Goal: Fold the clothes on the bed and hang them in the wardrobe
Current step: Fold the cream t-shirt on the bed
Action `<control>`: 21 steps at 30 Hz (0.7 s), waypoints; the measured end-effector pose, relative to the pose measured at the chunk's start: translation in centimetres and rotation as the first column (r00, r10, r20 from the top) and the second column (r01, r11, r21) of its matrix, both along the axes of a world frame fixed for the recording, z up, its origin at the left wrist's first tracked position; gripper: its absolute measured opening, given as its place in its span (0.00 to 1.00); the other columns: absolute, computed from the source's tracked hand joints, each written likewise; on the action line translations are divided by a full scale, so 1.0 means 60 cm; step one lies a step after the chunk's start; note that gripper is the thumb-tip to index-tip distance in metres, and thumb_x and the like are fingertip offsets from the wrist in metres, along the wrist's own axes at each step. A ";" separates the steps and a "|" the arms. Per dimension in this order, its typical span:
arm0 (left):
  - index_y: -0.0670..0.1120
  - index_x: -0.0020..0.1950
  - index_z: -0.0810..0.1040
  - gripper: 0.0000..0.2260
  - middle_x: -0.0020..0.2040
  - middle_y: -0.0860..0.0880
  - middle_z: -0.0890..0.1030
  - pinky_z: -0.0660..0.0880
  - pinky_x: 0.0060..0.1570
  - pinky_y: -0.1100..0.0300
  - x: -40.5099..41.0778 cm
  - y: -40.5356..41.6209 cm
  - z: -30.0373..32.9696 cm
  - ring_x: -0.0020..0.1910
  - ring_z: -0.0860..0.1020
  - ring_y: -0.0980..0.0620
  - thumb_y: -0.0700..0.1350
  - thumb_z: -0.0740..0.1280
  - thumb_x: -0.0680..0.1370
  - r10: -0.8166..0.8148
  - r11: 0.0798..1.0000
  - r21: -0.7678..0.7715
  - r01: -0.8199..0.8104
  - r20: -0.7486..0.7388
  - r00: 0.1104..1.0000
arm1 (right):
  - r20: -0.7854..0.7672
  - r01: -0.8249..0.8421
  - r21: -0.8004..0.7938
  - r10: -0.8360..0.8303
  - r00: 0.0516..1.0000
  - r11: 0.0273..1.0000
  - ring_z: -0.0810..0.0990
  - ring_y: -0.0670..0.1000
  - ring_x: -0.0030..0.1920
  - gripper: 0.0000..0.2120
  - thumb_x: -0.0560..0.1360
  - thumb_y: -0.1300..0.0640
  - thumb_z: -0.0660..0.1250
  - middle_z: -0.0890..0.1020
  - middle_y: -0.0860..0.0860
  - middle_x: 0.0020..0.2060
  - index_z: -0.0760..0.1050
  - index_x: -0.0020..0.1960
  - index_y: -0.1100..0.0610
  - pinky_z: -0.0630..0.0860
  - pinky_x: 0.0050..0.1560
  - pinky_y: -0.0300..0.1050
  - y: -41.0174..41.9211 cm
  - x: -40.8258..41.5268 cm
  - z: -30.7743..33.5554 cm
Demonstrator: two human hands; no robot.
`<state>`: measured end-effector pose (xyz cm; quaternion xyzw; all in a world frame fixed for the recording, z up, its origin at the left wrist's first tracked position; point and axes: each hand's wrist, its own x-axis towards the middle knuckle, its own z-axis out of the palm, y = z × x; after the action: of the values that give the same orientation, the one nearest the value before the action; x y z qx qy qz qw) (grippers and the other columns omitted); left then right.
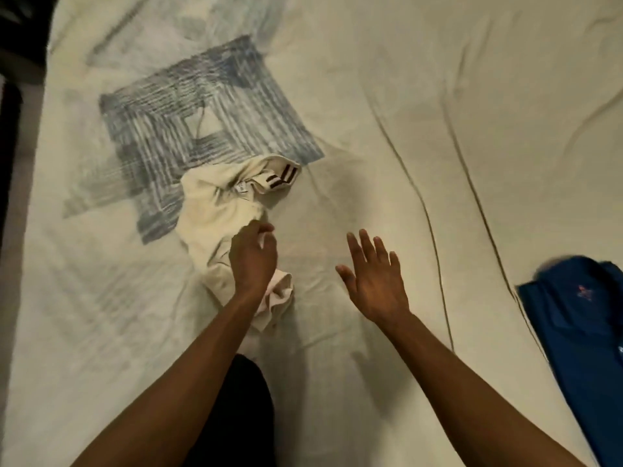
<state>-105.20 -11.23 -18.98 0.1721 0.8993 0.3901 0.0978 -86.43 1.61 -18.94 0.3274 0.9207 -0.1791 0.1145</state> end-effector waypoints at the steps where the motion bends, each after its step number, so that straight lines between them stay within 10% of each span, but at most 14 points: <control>1: 0.47 0.55 0.80 0.12 0.55 0.45 0.81 0.72 0.57 0.50 -0.021 -0.021 -0.010 0.58 0.77 0.42 0.45 0.63 0.75 0.076 0.995 -0.067 -0.077 -0.017 0.997 | -0.002 -0.019 -0.019 0.019 1.000 1.000 0.53 0.60 0.79 0.35 0.79 0.34 0.36 0.52 0.53 0.80 0.47 0.81 0.49 0.57 0.74 0.63 -0.008 -0.022 0.001; 8: 0.43 0.72 0.66 0.30 0.70 0.37 0.71 0.68 0.61 0.41 -0.115 -0.087 -0.083 0.67 0.70 0.35 0.53 0.71 0.75 0.445 0.860 -0.375 -0.345 0.222 0.868 | -0.001 -0.018 -0.177 0.019 1.000 0.984 0.55 0.57 0.79 0.35 0.79 0.34 0.41 0.53 0.52 0.80 0.48 0.81 0.49 0.61 0.74 0.56 -0.046 -0.109 -0.006; 14: 0.41 0.66 0.76 0.15 0.62 0.39 0.80 0.70 0.58 0.52 -0.047 0.002 -0.025 0.63 0.77 0.39 0.45 0.63 0.81 0.074 0.997 -0.041 -0.064 0.350 0.934 | -0.113 0.170 -0.426 -0.239 0.964 0.889 0.65 0.52 0.75 0.30 0.82 0.37 0.48 0.65 0.51 0.77 0.58 0.79 0.52 0.63 0.72 0.48 -0.029 -0.136 0.010; 19: 0.44 0.69 0.77 0.28 0.65 0.45 0.80 0.68 0.66 0.61 0.104 0.045 0.049 0.65 0.76 0.47 0.56 0.60 0.73 -0.334 0.942 0.156 0.296 0.506 0.796 | 0.140 0.279 -0.957 -0.726 0.673 0.075 0.81 0.55 0.60 0.27 0.77 0.33 0.61 0.82 0.54 0.60 0.75 0.66 0.51 0.76 0.62 0.51 0.038 -0.134 0.023; 21: 0.43 0.68 0.77 0.24 0.64 0.46 0.80 0.67 0.62 0.68 0.158 0.045 0.054 0.64 0.76 0.50 0.53 0.65 0.75 -0.461 0.882 0.184 0.435 0.533 0.709 | 0.171 0.282 -0.959 -0.727 0.665 0.033 0.83 0.57 0.57 0.24 0.76 0.43 0.70 0.83 0.58 0.57 0.76 0.65 0.57 0.77 0.62 0.55 0.066 -0.101 0.027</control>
<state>-95.71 -8.56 -15.73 0.2644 0.7519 0.4074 0.4459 -92.51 5.59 -17.31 0.4607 0.4347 -0.7730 0.0353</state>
